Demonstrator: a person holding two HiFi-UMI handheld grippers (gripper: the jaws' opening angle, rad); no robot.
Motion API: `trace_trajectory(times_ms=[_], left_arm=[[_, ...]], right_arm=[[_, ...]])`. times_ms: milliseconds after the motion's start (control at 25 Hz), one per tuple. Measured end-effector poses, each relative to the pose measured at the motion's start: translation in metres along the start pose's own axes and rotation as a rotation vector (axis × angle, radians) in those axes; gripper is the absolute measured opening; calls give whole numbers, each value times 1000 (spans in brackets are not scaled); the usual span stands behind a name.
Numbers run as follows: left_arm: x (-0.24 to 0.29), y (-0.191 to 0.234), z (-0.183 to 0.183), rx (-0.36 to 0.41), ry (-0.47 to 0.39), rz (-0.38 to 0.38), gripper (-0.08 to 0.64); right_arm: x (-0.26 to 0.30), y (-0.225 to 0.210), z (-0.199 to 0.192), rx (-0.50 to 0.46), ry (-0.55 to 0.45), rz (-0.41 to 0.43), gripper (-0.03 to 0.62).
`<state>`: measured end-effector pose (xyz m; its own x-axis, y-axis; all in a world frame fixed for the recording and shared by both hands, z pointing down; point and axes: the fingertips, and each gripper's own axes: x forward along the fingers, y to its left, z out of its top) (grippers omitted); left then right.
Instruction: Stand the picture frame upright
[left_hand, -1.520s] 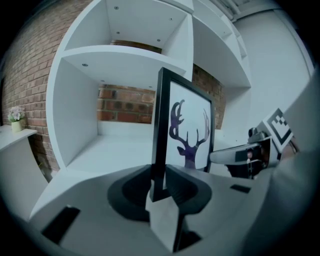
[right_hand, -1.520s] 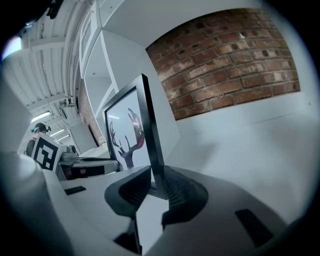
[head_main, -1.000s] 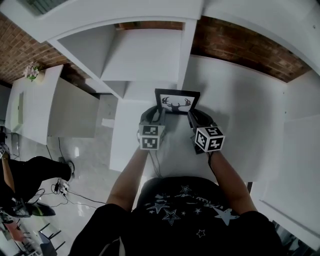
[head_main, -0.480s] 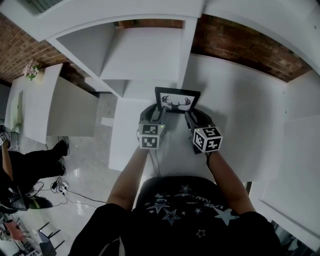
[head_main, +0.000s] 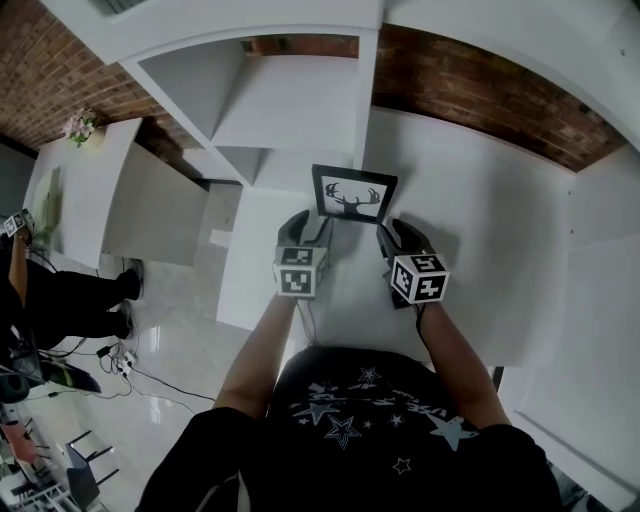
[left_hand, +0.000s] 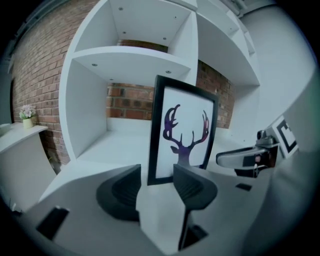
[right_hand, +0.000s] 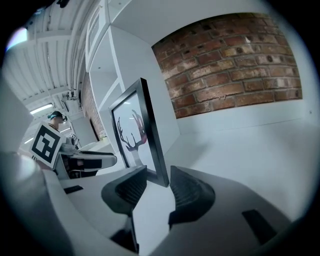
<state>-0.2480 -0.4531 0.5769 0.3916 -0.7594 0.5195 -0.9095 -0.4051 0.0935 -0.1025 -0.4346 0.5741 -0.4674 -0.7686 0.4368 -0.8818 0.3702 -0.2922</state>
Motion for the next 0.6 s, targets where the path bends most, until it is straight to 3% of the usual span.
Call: trace_trajectory(times_ms=[600], left_arm=[[-53,-59,-2,-34,-58,45,183]], right_arm=[[-62,0,7,-28,-56,81,138]])
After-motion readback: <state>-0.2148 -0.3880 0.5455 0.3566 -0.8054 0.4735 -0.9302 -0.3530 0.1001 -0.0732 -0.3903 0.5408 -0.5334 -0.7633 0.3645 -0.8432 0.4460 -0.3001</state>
